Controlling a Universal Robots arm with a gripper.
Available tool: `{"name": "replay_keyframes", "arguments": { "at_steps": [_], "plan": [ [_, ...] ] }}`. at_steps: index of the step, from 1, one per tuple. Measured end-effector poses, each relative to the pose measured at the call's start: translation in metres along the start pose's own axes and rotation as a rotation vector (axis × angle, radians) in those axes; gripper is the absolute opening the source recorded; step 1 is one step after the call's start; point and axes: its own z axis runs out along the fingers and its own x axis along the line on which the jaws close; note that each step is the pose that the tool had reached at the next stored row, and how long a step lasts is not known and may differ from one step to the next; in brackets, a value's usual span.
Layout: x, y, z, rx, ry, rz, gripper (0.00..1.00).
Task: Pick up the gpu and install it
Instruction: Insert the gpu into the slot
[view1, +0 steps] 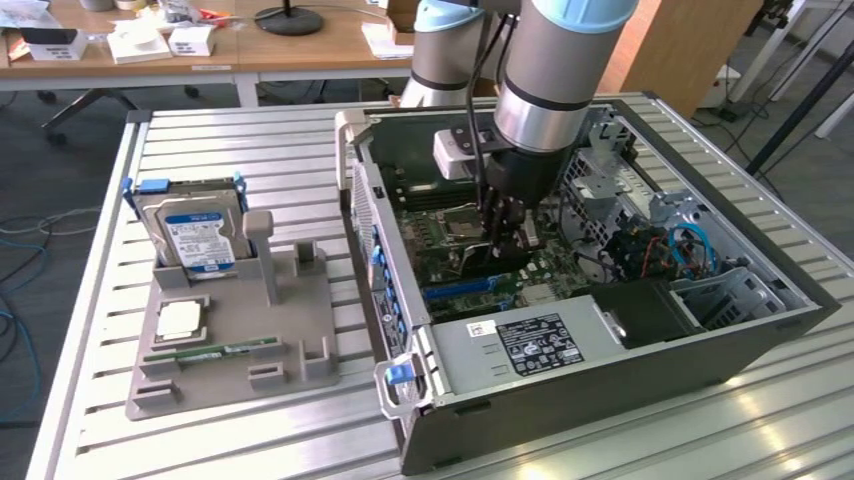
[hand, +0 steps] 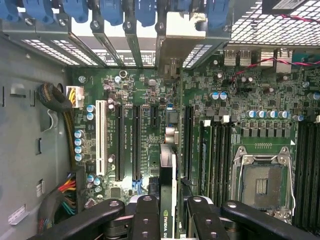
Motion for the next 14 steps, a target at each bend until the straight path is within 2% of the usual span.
{"name": "replay_keyframes", "arguments": {
  "at_steps": [14],
  "plan": [
    [-0.0006, 0.0061, 0.0002, 0.0000, -0.0001, 0.000, 0.26]
  ]
}}
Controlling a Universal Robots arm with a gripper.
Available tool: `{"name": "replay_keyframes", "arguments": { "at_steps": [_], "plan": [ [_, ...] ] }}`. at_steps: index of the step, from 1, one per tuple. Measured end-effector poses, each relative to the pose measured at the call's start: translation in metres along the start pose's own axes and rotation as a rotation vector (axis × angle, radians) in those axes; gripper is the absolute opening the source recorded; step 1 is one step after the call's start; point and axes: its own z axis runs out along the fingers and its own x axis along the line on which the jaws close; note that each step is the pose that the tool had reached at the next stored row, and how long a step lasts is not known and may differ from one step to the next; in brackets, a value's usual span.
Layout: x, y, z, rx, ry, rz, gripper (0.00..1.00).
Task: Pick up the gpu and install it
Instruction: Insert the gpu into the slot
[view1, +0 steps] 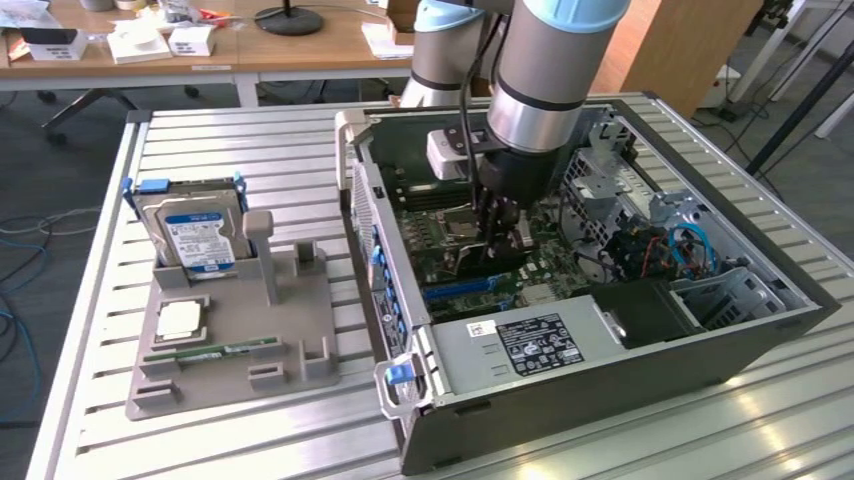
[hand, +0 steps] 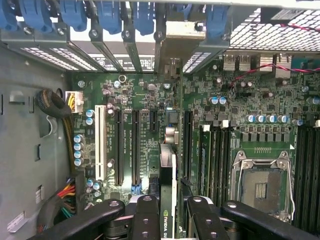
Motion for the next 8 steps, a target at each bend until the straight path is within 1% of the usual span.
{"name": "replay_keyframes", "arguments": {
  "at_steps": [8],
  "plan": [
    [0.0000, 0.0008, 0.0001, 0.0000, 0.0001, 0.000, 0.26]
  ]
}}
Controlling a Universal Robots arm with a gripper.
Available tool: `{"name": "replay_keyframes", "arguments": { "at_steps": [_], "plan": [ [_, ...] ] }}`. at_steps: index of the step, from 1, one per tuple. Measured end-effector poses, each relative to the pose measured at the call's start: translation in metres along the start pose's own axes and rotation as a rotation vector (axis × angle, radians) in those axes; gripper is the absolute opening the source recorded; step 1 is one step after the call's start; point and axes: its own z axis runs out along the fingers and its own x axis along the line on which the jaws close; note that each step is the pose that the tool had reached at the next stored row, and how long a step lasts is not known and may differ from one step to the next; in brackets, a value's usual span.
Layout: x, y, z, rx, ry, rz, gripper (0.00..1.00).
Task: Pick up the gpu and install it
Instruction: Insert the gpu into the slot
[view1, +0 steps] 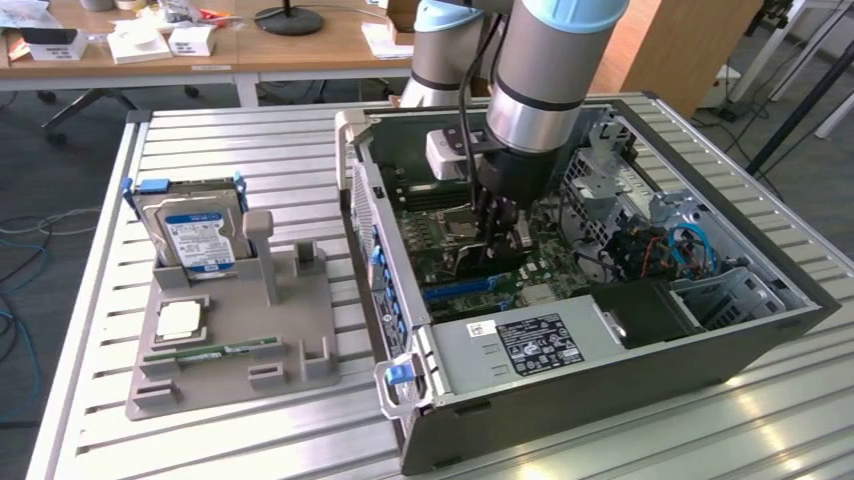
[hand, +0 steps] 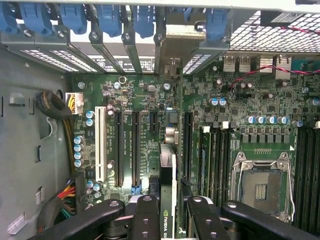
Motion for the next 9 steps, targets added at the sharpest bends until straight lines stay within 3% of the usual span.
{"name": "replay_keyframes", "arguments": {
  "at_steps": [9],
  "plan": [
    [0.0000, 0.0020, 0.0001, 0.0001, -0.0001, 0.000, 0.26]
  ]
}}
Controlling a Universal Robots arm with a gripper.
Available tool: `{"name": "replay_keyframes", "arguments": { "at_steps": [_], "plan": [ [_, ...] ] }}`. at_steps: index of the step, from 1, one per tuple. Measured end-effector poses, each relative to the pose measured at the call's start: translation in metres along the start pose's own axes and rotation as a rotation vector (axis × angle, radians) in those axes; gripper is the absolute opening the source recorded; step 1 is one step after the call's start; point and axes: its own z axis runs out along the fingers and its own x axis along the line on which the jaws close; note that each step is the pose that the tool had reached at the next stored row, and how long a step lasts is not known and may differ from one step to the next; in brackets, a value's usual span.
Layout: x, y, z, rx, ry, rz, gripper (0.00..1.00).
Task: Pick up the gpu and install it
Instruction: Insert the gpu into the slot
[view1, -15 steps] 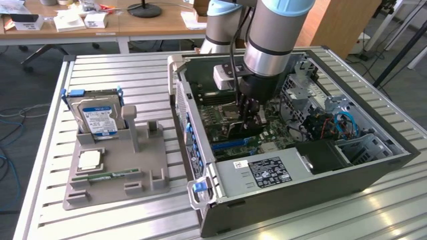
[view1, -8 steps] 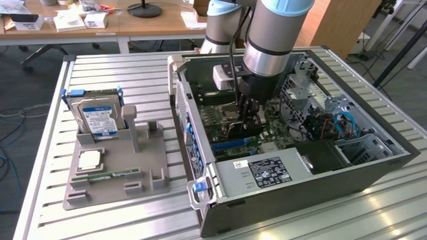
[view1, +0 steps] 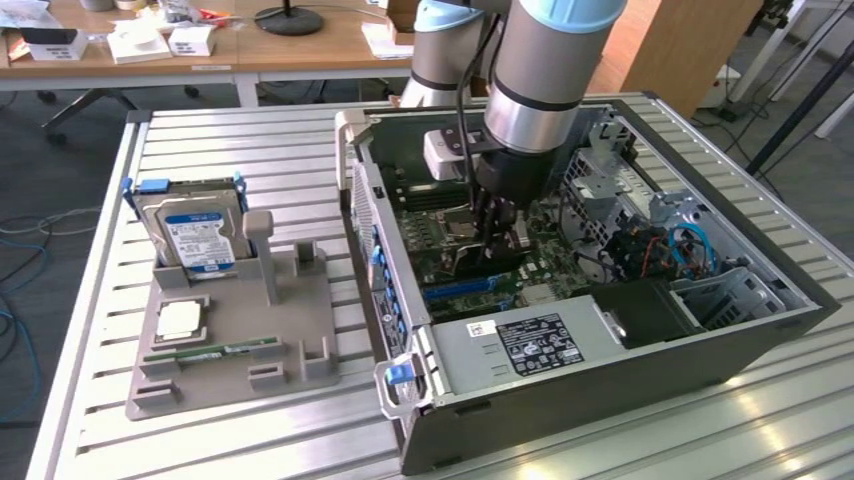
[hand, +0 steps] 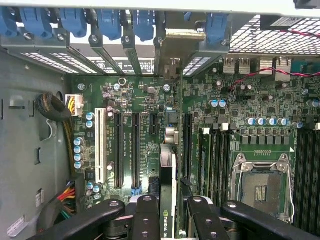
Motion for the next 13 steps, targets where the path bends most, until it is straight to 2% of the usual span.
{"name": "replay_keyframes", "arguments": {
  "at_steps": [13],
  "plan": [
    [0.0002, 0.0004, 0.0054, 0.0000, 0.0000, 0.000, 0.26]
  ]
}}
